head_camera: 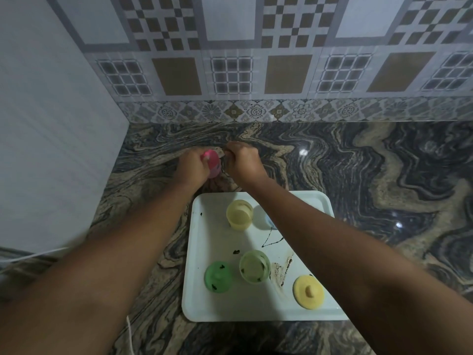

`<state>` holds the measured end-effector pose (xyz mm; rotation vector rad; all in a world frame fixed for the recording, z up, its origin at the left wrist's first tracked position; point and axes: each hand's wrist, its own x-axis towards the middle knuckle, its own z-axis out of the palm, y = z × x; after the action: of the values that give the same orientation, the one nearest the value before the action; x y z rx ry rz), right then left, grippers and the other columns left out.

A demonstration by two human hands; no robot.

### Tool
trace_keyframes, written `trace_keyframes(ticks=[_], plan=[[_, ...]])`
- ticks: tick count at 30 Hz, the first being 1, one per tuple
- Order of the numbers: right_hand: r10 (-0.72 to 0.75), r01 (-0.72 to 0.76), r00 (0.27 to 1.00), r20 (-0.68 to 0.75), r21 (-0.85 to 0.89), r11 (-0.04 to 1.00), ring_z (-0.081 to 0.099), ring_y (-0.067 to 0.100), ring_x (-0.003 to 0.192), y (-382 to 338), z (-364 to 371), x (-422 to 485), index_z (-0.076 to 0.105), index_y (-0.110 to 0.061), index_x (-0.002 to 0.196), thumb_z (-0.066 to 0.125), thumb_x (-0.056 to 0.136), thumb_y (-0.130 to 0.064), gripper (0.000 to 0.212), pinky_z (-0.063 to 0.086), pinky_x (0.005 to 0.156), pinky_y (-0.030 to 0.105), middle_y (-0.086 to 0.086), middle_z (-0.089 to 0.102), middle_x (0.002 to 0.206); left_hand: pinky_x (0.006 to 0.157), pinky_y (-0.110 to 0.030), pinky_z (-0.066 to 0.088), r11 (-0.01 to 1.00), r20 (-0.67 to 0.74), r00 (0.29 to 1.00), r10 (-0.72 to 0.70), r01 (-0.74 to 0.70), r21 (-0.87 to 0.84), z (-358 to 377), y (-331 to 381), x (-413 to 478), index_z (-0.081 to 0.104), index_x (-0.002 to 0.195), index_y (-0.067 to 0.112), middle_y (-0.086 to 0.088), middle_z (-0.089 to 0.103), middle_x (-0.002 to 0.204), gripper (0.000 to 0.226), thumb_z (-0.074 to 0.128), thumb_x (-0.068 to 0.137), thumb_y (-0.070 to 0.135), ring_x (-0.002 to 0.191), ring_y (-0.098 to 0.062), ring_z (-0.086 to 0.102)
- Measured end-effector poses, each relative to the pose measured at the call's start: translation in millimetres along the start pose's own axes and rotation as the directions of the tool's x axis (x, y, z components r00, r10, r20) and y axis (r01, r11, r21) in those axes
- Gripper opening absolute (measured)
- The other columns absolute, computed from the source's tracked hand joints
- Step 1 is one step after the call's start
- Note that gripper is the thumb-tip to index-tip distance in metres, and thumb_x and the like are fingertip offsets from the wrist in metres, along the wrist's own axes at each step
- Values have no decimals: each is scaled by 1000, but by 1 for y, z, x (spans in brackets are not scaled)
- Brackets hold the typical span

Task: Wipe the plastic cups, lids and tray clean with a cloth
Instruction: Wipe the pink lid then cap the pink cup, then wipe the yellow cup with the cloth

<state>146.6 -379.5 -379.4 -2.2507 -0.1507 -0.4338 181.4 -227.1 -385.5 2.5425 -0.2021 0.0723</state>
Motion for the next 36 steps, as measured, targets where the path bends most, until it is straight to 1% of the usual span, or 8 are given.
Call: trace_keyframes(ticks=[5,8,12,15,20,28,33,36], plan=[[61,-60,998,-17,39,997,57,32,67,-3,-5,-1,65,2,74,46,87,-8,25,31,61,30,11,58,69,86,-44,50,994,37,997,-69,65,89,2,5,-2,60,125,12,-16,61,122,30,49,98,21,108,-37,58],[99,-98,995,-23,34,995,69,39,85,-2,-10,-3,76,1,97,53,96,-4,23,51,71,40,19,75,88,83,-51,49,981,106,985,-135,118,151,3,13,-3,47,123,11,-19,51,126,27,44,100,24,107,-43,55],[179,-178,983,-28,21,984,71,37,94,-2,-17,-6,75,-7,113,56,101,-12,23,57,80,43,16,77,100,87,-49,48,982,124,982,-140,122,146,-1,16,3,43,134,13,-19,52,133,38,43,97,23,116,-43,54],[215,-212,976,-43,56,976,72,32,91,-4,-23,-10,75,-10,115,55,102,-16,24,58,78,39,12,78,97,100,-50,45,991,59,995,-85,78,113,-10,18,2,39,142,12,-17,46,144,54,49,94,33,130,-40,45],[266,-256,962,-66,133,957,72,25,92,-15,-39,-17,76,-6,112,58,102,-15,22,45,73,21,12,78,99,106,-51,42,999,-107,994,22,-18,39,-30,23,-7,48,135,12,-13,47,144,47,52,95,36,135,-33,42],[370,-313,920,-129,327,892,74,21,91,-40,-73,-40,78,-6,105,68,97,-30,27,61,80,41,11,79,97,99,-38,45,980,-239,958,160,-184,-80,-60,51,-44,57,127,11,-11,61,129,35,56,96,27,121,-29,55],[368,-336,927,-75,273,902,72,11,97,-43,-87,-72,75,-9,119,84,84,-25,40,57,83,19,3,77,105,92,-34,48,965,-189,960,206,-231,-123,-58,64,-80,60,122,11,-9,65,123,28,56,95,19,112,-26,60],[313,-295,944,-101,164,941,69,13,87,-44,-90,-99,77,-4,114,78,90,-16,27,42,67,0,5,76,95,90,-31,47,953,-107,954,280,-289,-90,-48,59,-101,66,113,8,-12,68,115,23,57,91,8,108,-29,61]])
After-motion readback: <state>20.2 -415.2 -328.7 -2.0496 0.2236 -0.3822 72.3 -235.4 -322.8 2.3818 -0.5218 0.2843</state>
